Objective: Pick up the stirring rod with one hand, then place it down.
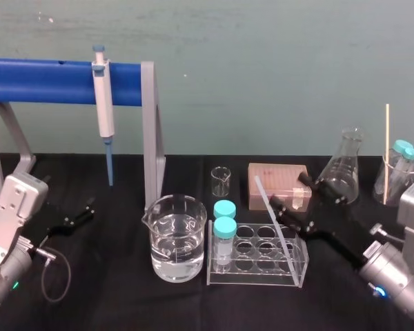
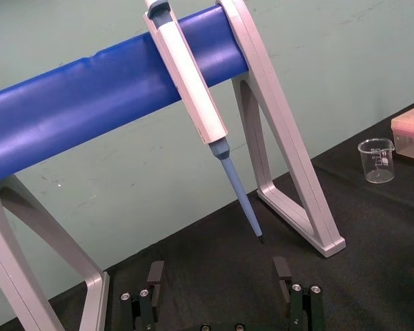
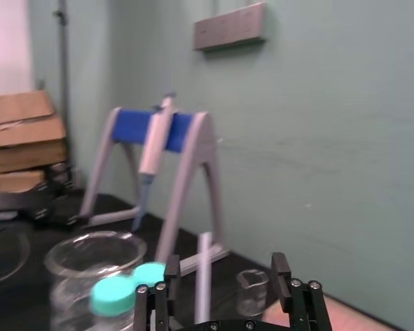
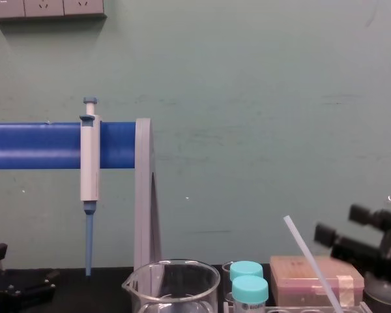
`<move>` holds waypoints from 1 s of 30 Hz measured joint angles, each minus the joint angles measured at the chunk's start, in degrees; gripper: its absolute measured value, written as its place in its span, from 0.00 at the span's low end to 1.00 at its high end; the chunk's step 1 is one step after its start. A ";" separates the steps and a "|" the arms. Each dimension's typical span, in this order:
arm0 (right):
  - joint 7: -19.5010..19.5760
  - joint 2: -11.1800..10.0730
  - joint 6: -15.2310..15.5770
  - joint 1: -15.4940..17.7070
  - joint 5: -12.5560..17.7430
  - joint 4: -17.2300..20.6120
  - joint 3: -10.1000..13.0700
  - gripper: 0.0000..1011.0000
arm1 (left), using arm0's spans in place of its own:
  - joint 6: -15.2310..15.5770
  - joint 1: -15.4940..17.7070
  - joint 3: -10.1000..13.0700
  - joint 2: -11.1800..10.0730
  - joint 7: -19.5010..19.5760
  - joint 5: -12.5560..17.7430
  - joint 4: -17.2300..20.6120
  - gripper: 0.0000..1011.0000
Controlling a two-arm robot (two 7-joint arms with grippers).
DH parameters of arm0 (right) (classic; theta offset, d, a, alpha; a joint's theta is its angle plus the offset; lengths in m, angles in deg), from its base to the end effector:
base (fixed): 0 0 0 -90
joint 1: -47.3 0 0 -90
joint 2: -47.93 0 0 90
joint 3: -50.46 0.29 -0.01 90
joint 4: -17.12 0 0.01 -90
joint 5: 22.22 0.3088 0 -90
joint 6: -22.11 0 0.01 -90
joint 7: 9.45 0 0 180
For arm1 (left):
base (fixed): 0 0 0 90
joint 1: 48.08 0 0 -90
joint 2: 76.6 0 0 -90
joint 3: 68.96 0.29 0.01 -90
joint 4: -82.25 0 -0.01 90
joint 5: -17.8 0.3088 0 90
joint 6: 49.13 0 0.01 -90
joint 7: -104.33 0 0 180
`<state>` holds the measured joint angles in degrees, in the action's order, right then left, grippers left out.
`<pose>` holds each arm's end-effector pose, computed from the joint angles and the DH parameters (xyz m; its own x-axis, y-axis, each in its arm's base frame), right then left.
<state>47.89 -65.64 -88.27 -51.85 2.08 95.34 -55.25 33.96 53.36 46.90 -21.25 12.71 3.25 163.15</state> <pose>0.3627 -0.0664 -0.3119 0.6587 -0.7411 0.1300 0.7214 0.6711 0.1709 0.3581 0.0827 -0.3022 0.2922 0.8803 0.3738 -0.9553 0.2873 0.0701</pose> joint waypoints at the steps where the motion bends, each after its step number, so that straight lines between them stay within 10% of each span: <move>1: 1.91 0.25 0.27 0.37 -0.42 0.82 0.80 0.84 | 0.00 0.00 0.00 0.00 0.00 0.00 0.00 0.99; 11: 18.03 2.54 11.77 3.11 -7.61 3.82 5.43 0.99 | 0.00 0.00 0.00 0.00 0.00 0.00 0.00 0.99; 18: 18.97 3.11 18.64 3.49 -8.06 3.40 5.99 0.99 | 0.00 0.00 0.00 0.00 0.00 0.00 0.00 0.99; 30: 18.97 3.13 18.72 3.50 -8.14 3.32 6.00 0.99 | 0.00 0.00 0.00 0.00 0.00 0.00 0.00 0.99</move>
<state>66.86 -62.51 -69.55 -48.35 -6.05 98.66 -49.25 33.96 53.35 46.90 -21.25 12.72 3.25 163.15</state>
